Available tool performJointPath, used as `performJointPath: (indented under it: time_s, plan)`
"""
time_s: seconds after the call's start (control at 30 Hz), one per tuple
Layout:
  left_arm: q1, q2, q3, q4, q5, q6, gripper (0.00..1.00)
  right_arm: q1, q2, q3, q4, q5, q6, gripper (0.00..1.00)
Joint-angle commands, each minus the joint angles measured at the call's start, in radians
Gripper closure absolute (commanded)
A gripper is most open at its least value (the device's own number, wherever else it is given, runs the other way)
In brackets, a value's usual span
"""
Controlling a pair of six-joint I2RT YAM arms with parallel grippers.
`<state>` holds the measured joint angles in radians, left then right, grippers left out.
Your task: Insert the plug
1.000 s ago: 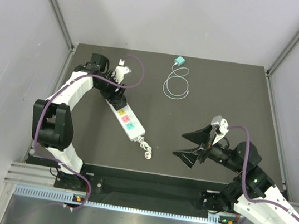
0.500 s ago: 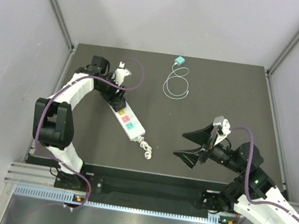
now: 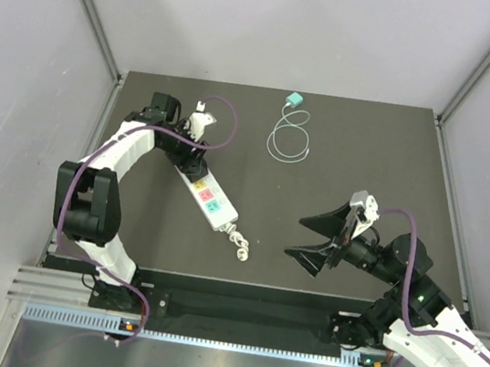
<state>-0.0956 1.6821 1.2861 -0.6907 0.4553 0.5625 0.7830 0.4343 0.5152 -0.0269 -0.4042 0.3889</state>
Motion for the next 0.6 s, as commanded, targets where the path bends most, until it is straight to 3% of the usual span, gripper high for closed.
performJointPath:
  time_s: [0.0,0.27,0.57]
  plan:
    - [0.0,0.016,-0.021,0.036,-0.037,0.028,1.0,-0.008,0.001,0.011,0.03,0.001,-0.001,0.0]
    - [-0.03,-0.013,0.019,-0.043,-0.076,-0.003,1.0,-0.007,0.014,0.029,0.03,-0.001,-0.012,0.0]
    - [-0.052,-0.082,-0.028,-0.041,-0.018,-0.056,1.0,-0.007,0.011,0.028,0.03,-0.008,0.008,0.0]
